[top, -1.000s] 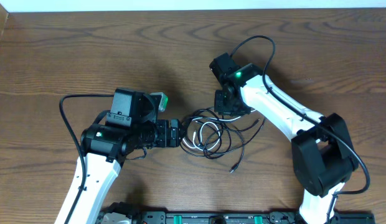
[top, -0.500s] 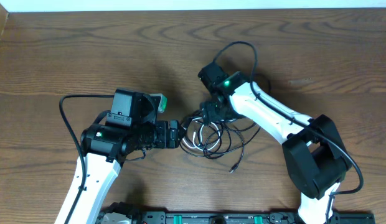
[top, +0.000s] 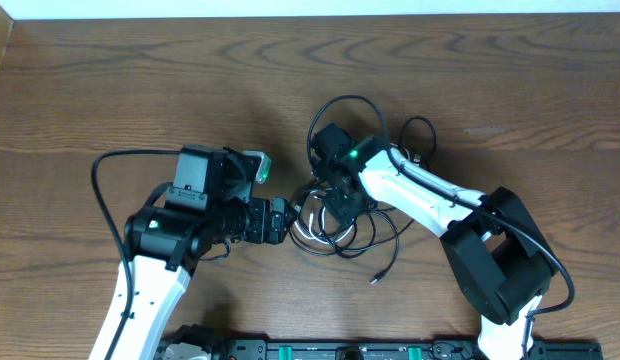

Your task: Untangle cables

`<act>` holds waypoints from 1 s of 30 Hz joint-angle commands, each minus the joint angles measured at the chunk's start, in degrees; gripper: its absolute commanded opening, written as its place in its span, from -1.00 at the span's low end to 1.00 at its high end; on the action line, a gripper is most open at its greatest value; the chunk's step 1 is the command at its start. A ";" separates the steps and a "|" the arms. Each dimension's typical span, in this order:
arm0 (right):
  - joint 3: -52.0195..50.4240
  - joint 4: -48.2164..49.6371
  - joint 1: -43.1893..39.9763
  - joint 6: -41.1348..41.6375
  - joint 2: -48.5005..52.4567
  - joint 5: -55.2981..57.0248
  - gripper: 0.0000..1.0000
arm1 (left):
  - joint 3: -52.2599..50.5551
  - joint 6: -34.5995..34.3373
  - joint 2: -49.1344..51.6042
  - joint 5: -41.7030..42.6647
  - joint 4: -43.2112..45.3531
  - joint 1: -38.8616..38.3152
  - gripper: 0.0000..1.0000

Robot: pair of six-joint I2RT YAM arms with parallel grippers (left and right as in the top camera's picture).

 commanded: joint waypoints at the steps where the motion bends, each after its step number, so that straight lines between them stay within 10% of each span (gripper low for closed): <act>1: -1.92 1.75 0.02 -0.94 0.35 -2.05 -0.12 | 1.60 1.14 -1.95 -0.70 0.00 -0.15 0.74; 12: -2.12 6.91 0.02 10.21 0.35 -2.21 -0.98 | 1.60 0.26 -2.40 -0.66 -0.72 -0.15 0.74; 30: 37.81 -6.73 -8.04 8.55 -14.64 0.04 -0.98 | 1.57 0.35 -2.38 -0.74 -1.44 -0.15 0.74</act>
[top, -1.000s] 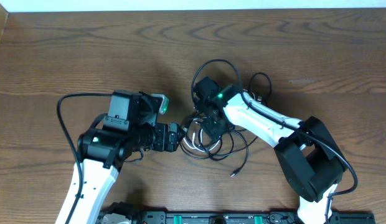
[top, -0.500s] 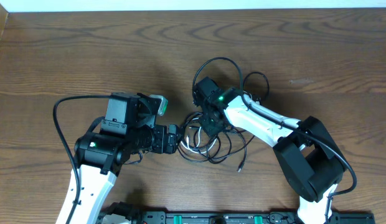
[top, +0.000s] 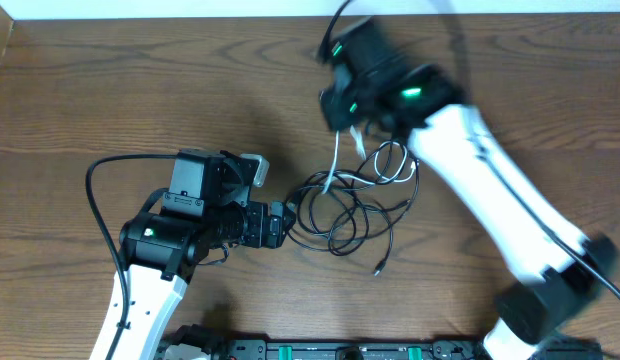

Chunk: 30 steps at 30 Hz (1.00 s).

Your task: Untangle cables

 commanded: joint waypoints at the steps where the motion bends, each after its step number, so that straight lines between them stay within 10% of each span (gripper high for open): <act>1: 7.30 -1.20 -1.70 -1.86 -6.10 2.58 -0.98 | 1.57 0.44 -0.42 -0.74 0.00 -0.17 0.74; 13: 15.23 1.68 -4.98 -1.84 -23.78 3.15 -0.98 | 1.36 1.97 2.64 0.68 4.96 -0.20 0.65; 16: 14.58 -8.98 -4.98 -1.22 -23.30 4.76 -0.15 | 1.36 3.78 5.22 9.38 7.50 -0.20 0.63; 19: 12.11 -23.02 -4.98 9.94 -20.28 16.24 0.10 | 1.36 2.43 7.56 9.44 7.72 -0.20 0.63; 23: 4.87 -31.58 -4.98 18.82 -15.85 21.33 0.21 | 1.36 2.27 8.59 9.44 7.30 -0.20 0.64; 30: -18.95 -17.51 -4.90 28.13 -12.59 14.99 0.41 | 1.36 2.32 8.48 8.66 4.98 -0.20 0.64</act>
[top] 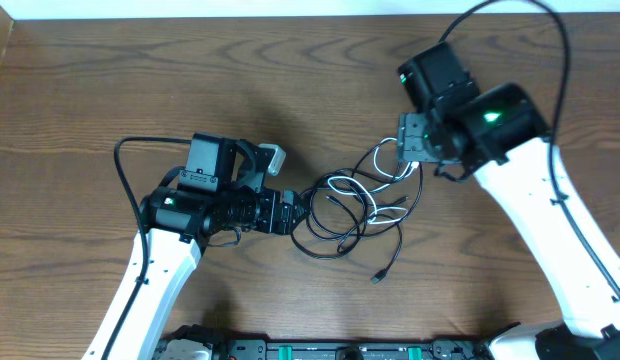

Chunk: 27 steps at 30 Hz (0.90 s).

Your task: Untangle cables

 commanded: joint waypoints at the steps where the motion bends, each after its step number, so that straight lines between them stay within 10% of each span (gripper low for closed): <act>1: -9.29 6.29 -0.11 7.08 -0.20 -2.10 0.41 | 1.36 0.37 -0.07 0.09 -1.05 -0.15 0.64; 14: -33.31 26.69 -0.13 11.32 -0.15 -4.98 0.34 | 1.36 0.35 -0.07 0.11 -1.16 -0.17 0.65; 18: -34.53 30.14 -0.11 11.34 0.17 -4.98 -0.06 | 1.36 0.35 -0.07 0.11 -2.19 -0.17 0.64; 22: -34.80 35.23 -0.09 10.60 0.17 -5.25 -0.98 | 1.36 0.35 -0.07 0.13 -3.67 -0.17 0.64; 27: -33.62 46.69 -0.11 1.14 0.04 -13.18 -0.98 | 1.36 0.35 -0.07 0.11 -4.76 -0.17 0.64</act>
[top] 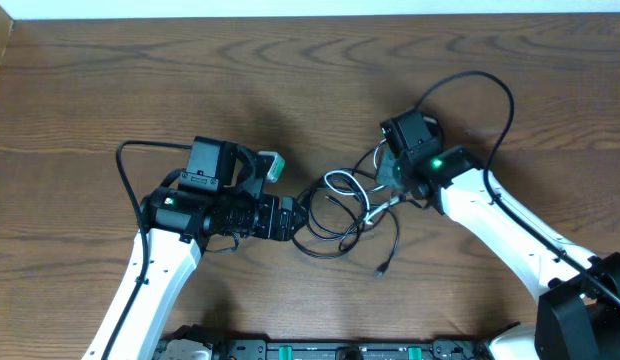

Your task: Untangle cables

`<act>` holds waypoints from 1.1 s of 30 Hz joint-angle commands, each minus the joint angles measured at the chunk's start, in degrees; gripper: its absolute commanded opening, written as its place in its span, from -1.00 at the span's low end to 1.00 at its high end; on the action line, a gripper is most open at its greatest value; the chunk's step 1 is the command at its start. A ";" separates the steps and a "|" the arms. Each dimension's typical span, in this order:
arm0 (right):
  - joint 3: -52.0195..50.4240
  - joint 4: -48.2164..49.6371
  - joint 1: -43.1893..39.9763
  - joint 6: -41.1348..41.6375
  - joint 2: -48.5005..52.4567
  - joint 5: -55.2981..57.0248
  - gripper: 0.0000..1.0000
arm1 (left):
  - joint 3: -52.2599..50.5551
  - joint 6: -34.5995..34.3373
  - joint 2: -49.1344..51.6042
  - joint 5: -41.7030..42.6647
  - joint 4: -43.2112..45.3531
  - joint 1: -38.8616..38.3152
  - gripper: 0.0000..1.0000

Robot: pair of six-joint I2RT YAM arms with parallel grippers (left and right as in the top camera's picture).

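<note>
A tangle of thin black cables (342,232) and a white cable (340,182) lies at the table's middle. One black cable ends in a loose plug (380,270) at the front. My left gripper (293,216) lies flat at the tangle's left edge, its fingers closed on a black loop. Reaching in from the right, my right gripper (382,192) is low over the tangle's right side. The white cable runs into its fingers, which look shut on it. The contact itself is partly hidden under the wrist.
The brown wooden table (140,80) carries nothing else. The left arm's own black lead (125,160) loops out to its left. The right arm's black lead (495,90) arcs above and behind its wrist. A black rail (320,350) runs along the front edge.
My right gripper has come down and to the left, from raised at the tangle's upper right to low on its right side. The white cable has slackened onto the table. The left gripper has stayed put.
First both grippers were down in the tangle. Then my right gripper was high at the back with the white cable hanging from it. Later it was off to the right, the tangle stretched wider, the left gripper shifted slightly right. Now the right is back low on the tangle.
</note>
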 commanded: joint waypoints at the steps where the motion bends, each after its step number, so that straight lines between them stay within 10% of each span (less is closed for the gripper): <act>1: 3.26 4.59 -0.22 -8.41 -0.22 -6.12 -0.97 | 1.36 0.35 -0.07 0.35 -0.92 -0.20 0.65; 16: 67.80 -0.35 -1.09 -20.83 -0.44 -12.15 -0.98 | 1.36 0.37 -0.04 0.33 -0.33 -0.20 0.64; 27: 69.18 -21.16 -0.83 -25.92 1.20 -18.32 -0.98 | 1.36 0.33 -0.07 4.87 5.73 -0.20 0.64; 33: 70.51 -13.92 -0.85 -27.32 -0.85 -26.58 -0.98 | 1.36 0.33 -0.07 4.83 6.84 -0.20 0.65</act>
